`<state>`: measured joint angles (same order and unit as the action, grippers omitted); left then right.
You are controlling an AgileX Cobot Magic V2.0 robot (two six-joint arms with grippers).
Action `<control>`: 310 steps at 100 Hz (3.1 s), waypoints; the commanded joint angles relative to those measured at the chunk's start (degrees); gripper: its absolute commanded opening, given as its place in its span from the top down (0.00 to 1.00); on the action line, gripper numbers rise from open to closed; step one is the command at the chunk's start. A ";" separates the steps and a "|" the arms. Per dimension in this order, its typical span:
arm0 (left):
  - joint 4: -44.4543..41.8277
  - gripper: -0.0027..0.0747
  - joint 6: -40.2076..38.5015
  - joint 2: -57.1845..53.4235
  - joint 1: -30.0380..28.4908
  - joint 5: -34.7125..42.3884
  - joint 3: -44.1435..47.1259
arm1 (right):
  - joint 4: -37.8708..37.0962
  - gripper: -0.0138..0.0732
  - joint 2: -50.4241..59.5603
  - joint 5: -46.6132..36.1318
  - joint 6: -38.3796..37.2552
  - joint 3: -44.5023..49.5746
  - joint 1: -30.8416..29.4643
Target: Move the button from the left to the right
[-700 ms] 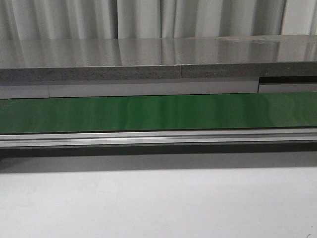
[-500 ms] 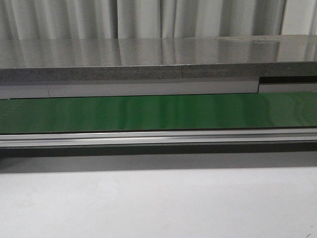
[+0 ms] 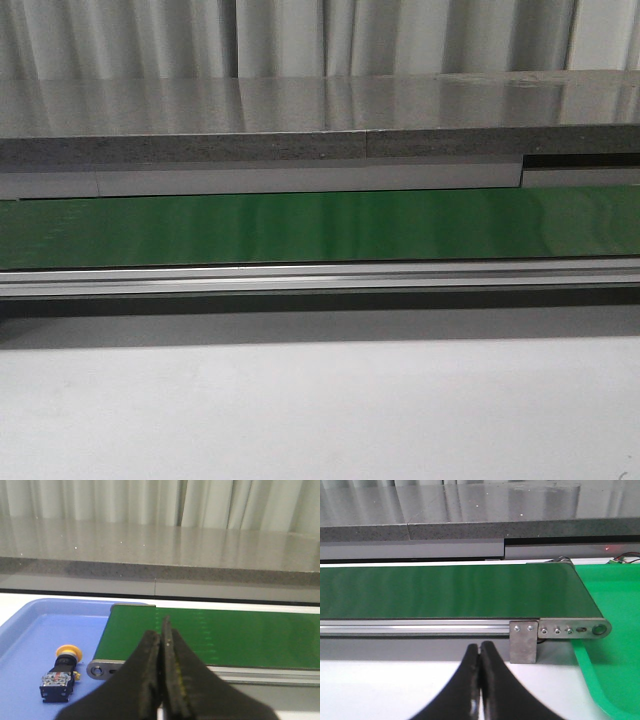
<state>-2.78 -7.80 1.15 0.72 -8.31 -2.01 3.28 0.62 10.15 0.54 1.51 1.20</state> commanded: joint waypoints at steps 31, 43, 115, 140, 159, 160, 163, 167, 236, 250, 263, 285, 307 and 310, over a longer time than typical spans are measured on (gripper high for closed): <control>4.79 0.99 -0.50 23.27 0.27 -12.93 -23.25 | -0.48 0.92 1.09 -4.75 0.20 -0.90 0.07; 4.79 0.99 -0.50 29.61 0.27 -21.72 -32.52 | -0.48 0.92 1.09 -4.75 0.20 -0.90 0.07; 2.15 0.99 -0.50 41.22 0.27 -37.64 -46.75 | -0.48 0.92 1.09 -4.69 0.20 -0.90 0.07; 2.01 0.61 0.08 41.22 0.27 -38.66 -46.75 | -0.48 0.92 1.09 -4.69 0.20 -0.90 0.07; 2.12 0.25 0.08 41.22 0.27 -39.02 -46.75 | -0.48 0.92 1.09 -4.69 0.20 -0.90 0.07; 2.12 0.24 0.08 41.22 0.27 -39.15 -46.75 | -0.48 0.92 1.09 -4.69 0.20 -0.90 0.07; 2.12 0.23 0.08 41.22 0.27 -39.13 -46.75 | -0.48 0.92 1.09 -4.69 0.20 -0.90 0.07; 1.99 0.23 0.08 41.22 0.27 -39.13 -46.75 | -0.48 0.92 1.09 -4.69 0.20 -0.90 0.07; -4.65 0.23 -0.38 68.93 -16.48 -37.51 -61.10 | -0.48 0.92 1.09 -4.69 0.20 -0.90 0.07; -4.81 0.23 0.85 78.55 -16.97 -39.19 -67.20 | -0.48 0.92 1.09 -4.69 0.20 -0.90 0.07; -4.81 0.23 3.18 87.25 -16.97 -40.81 -73.14 | -0.48 0.92 1.09 -4.69 0.20 -0.90 0.07; -4.50 0.23 5.78 98.39 -16.97 -44.17 -81.91 | -0.48 0.92 1.09 -4.69 0.20 -0.90 0.07; -4.39 0.23 6.06 104.29 -17.59 -45.02 -85.63 | -0.48 0.92 1.09 -4.69 0.20 -0.90 0.07; -4.39 0.23 6.19 104.85 -17.71 -44.90 -85.63 | -0.48 0.92 1.09 -4.69 0.20 -0.90 0.07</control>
<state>-7.20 -1.95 107.40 -16.48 -54.08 -85.47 3.28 0.62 10.15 0.54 1.51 1.20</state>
